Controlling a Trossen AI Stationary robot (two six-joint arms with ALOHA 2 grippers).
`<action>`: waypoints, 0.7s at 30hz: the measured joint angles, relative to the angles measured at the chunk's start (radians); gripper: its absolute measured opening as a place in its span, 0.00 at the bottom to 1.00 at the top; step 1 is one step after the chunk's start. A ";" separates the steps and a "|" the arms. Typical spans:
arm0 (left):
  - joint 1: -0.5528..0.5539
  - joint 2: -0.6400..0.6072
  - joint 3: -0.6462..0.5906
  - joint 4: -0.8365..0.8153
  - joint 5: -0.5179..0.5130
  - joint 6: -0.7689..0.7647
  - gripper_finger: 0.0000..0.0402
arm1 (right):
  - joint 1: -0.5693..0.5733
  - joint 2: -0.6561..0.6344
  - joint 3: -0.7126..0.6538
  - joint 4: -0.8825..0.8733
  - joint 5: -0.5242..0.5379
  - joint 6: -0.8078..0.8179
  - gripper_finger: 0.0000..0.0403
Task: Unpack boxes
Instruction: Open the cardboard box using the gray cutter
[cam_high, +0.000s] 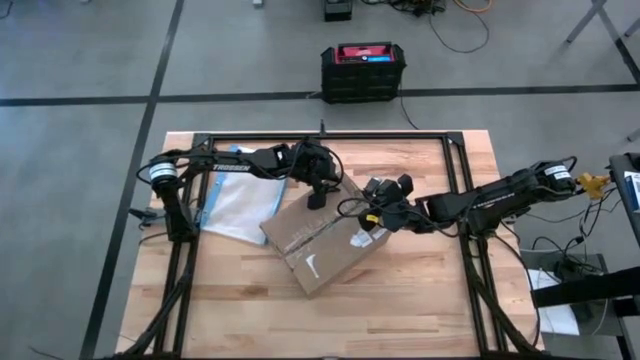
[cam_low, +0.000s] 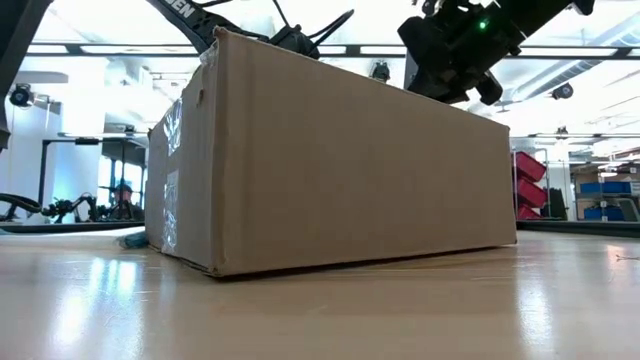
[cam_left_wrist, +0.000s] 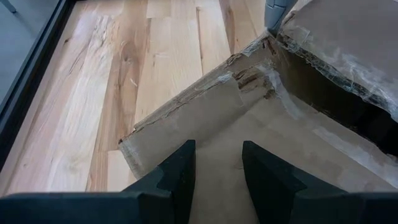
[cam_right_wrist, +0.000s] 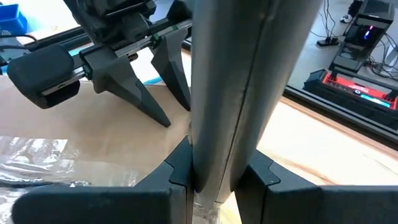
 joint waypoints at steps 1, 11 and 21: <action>0.000 0.000 0.000 0.000 0.000 0.000 0.30 | 0.006 -0.001 0.000 0.000 0.000 0.001 0.14; 0.000 0.000 0.001 -0.008 0.000 -0.003 0.30 | 0.065 -0.039 0.000 -0.129 0.011 0.094 0.14; 0.001 0.000 0.001 -0.013 0.000 -0.007 0.30 | 0.128 -0.106 0.000 -0.133 0.036 0.108 0.14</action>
